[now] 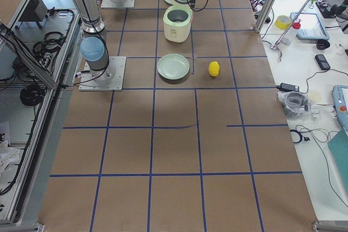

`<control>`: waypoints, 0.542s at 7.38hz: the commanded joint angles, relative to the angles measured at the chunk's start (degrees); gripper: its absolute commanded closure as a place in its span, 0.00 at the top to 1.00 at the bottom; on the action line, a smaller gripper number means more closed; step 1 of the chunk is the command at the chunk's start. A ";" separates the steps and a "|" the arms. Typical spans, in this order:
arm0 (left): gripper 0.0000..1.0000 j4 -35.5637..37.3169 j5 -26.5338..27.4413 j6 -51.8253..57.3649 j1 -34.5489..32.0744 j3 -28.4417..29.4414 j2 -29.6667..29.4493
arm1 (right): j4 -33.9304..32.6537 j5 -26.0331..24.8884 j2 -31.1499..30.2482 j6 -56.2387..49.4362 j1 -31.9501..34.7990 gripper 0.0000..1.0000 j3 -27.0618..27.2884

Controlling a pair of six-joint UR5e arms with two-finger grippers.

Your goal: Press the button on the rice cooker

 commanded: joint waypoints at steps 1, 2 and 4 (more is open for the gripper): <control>1.00 0.00 0.00 0.00 0.00 0.02 0.00 | 2.31 0.19 -1.27 -8.23 -5.55 1.00 -0.04; 1.00 0.00 0.00 0.00 0.00 -0.06 0.00 | 4.24 0.28 -1.54 -12.07 -7.13 1.00 -0.04; 1.00 0.00 0.00 0.00 0.00 0.02 0.00 | 5.31 -0.33 -1.97 -14.57 -9.52 1.00 0.05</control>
